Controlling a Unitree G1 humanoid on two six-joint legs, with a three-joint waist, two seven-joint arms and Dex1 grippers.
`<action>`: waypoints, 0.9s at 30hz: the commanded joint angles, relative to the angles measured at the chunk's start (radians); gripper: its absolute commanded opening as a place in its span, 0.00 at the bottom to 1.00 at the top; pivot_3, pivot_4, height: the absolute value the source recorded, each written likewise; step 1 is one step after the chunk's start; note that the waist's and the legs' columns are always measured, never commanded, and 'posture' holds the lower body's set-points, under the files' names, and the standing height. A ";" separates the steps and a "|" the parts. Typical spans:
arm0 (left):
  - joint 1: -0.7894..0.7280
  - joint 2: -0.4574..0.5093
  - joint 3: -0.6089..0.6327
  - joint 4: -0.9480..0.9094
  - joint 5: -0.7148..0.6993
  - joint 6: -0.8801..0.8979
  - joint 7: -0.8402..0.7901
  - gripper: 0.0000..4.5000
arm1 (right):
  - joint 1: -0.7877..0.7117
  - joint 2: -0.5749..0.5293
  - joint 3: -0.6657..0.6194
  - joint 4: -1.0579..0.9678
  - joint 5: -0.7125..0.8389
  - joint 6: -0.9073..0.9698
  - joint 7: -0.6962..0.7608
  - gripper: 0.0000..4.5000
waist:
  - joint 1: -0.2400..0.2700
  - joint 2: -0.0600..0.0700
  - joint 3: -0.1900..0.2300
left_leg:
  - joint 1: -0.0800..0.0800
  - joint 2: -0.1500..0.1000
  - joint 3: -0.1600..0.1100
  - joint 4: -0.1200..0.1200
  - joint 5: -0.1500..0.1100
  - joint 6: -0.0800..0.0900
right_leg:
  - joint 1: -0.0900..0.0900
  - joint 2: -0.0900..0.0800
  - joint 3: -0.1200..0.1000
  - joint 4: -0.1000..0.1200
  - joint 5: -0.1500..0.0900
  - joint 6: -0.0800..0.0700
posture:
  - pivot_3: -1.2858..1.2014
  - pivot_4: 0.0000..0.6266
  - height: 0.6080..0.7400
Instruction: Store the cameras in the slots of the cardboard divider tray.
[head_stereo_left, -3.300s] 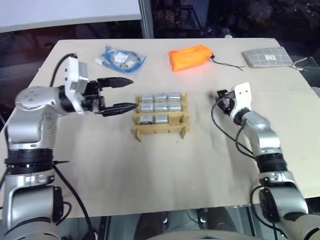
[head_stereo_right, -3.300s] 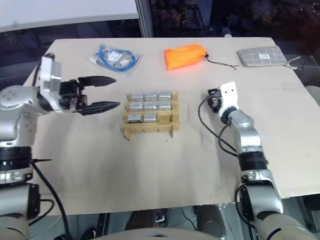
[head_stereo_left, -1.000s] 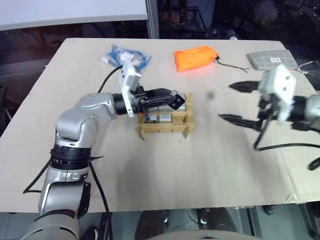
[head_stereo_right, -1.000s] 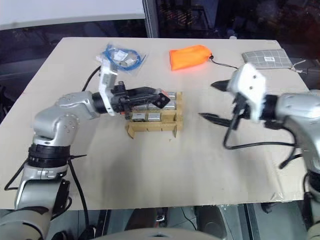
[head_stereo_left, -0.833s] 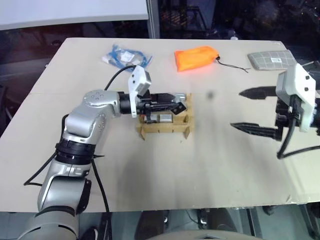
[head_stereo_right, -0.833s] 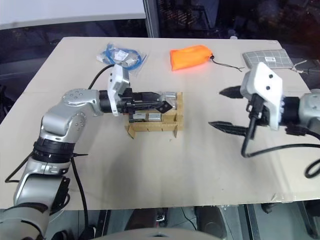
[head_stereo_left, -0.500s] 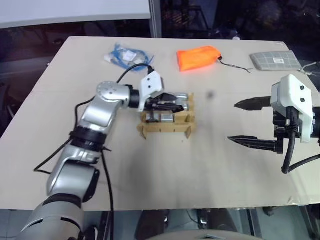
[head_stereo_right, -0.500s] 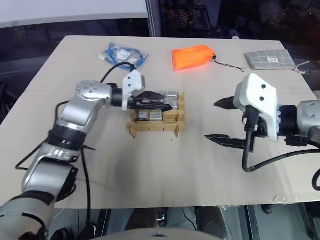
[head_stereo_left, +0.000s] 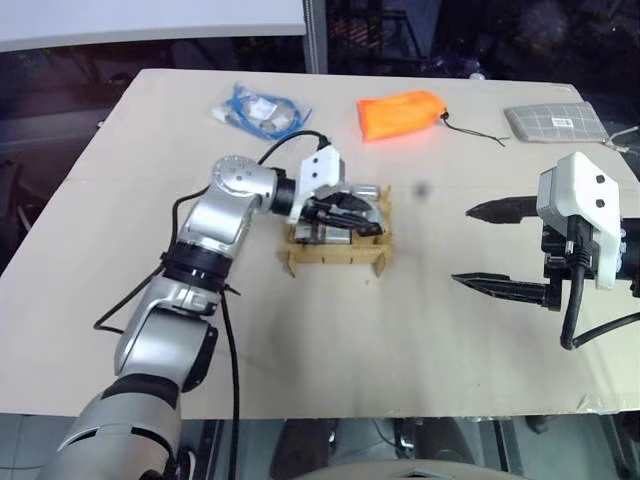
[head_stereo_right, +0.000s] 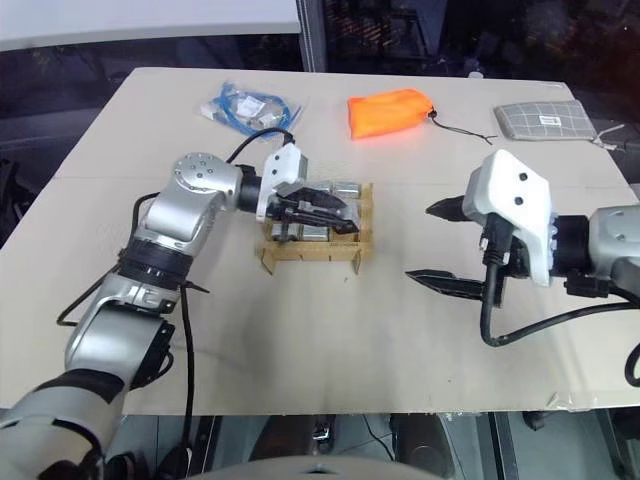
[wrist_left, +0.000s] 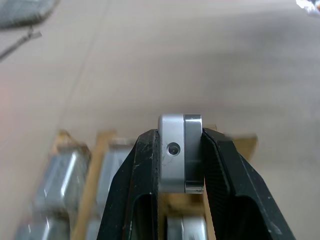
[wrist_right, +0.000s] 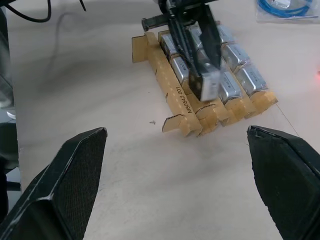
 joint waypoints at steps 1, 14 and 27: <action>-0.014 0.009 -0.006 0.024 0.047 -0.039 0.005 0.15 | -0.002 -0.019 -0.039 -0.012 0.004 -0.033 -0.016 0.99 | 0.000 0.000 0.000 | 0.000 0.000 0.000 0.000 0.000 0.000 | 0.000 0.000 0.000 0.000 0.000 0.000 | 0.52 0.24 1.00; -0.067 -0.063 -0.010 0.068 0.075 -0.049 0.005 0.45 | 0.011 -0.037 -0.038 -0.008 0.017 -0.051 -0.028 1.00 | 0.001 0.000 0.000 | 0.000 0.000 -0.001 0.001 -0.001 0.002 | 0.000 0.000 0.000 0.001 0.000 0.000 | 0.52 0.24 1.00; -0.019 0.041 0.307 -0.044 -0.169 0.086 0.045 0.99 | 0.118 -0.003 -0.091 0.012 -0.003 -0.101 -0.052 1.00 | -0.009 0.000 0.000 | 0.000 0.001 -0.001 0.001 0.000 0.000 | 0.000 0.000 0.000 0.001 0.000 0.000 | 0.52 0.24 1.00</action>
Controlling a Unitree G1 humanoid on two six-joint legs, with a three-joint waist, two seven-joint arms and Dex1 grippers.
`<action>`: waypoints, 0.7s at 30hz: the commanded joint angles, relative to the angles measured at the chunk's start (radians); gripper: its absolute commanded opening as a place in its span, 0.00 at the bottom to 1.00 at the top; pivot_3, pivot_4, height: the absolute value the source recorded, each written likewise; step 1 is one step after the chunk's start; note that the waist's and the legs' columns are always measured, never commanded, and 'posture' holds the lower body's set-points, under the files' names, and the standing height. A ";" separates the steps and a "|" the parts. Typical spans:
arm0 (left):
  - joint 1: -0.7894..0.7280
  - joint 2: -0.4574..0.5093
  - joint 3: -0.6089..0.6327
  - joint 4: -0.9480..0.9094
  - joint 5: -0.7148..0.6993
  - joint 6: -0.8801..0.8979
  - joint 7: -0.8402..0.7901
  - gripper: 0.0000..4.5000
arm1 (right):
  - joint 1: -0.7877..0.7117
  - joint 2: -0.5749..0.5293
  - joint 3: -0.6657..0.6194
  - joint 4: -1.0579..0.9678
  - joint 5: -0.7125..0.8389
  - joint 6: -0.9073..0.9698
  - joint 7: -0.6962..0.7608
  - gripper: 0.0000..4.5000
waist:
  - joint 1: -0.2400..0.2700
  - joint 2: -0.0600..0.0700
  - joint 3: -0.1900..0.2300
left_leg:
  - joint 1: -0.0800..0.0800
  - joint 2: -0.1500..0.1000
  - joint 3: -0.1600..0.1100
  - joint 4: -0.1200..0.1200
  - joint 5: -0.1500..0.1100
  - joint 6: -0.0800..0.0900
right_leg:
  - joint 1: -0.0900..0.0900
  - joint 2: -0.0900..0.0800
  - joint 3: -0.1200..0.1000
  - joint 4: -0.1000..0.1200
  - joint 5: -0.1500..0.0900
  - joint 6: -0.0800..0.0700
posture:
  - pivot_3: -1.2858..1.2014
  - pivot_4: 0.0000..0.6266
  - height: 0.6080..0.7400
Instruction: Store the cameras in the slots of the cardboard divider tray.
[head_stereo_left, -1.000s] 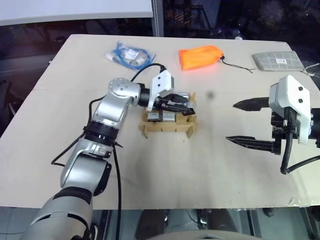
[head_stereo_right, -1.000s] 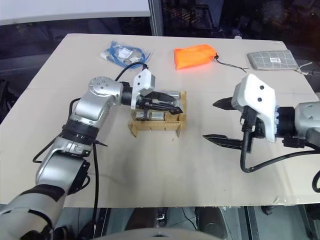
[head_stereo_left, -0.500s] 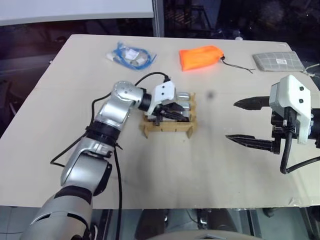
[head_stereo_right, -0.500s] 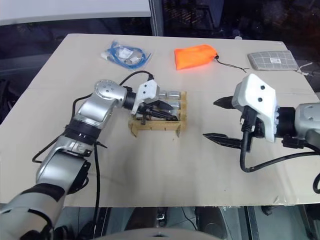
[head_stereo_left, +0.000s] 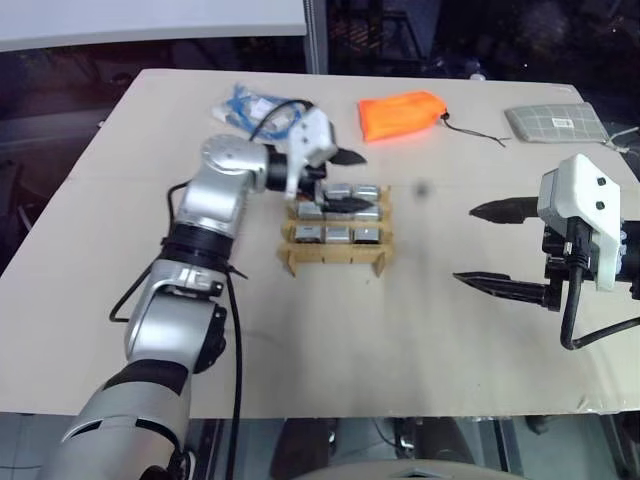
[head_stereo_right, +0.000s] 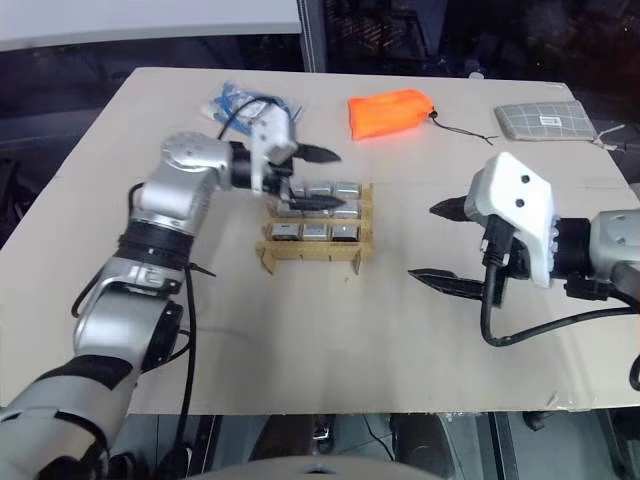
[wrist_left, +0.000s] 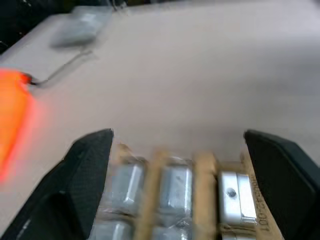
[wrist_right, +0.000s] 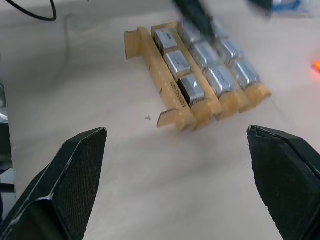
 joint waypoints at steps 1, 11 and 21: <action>0.100 0.078 0.138 -0.165 -0.123 0.053 -0.006 0.99 | 0.062 0.051 -0.081 0.016 -0.031 -0.079 -0.016 1.00 | -0.005 0.000 0.000 | 0.000 0.001 0.000 0.000 0.000 0.000 | 0.000 0.000 0.000 0.000 0.000 0.000 | 0.52 0.24 1.00; 0.893 0.247 0.450 -0.645 -0.219 0.209 0.149 0.99 | 0.473 0.284 -0.102 0.130 -0.326 -0.429 0.015 1.00 | -0.011 -0.001 -0.002 | 0.003 0.001 0.000 -0.001 0.000 -0.001 | 0.003 -0.002 -0.001 -0.001 0.000 0.000 | 0.52 0.24 1.00; 1.279 0.060 0.444 -0.828 -0.165 -0.001 0.306 0.99 | 0.760 0.481 -0.124 0.411 -0.462 -0.858 0.213 1.00 | 0.005 0.000 -0.004 | 0.021 0.001 -0.001 -0.002 -0.002 0.003 | 0.020 -0.005 -0.003 -0.001 -0.003 -0.004 | 0.52 0.24 1.00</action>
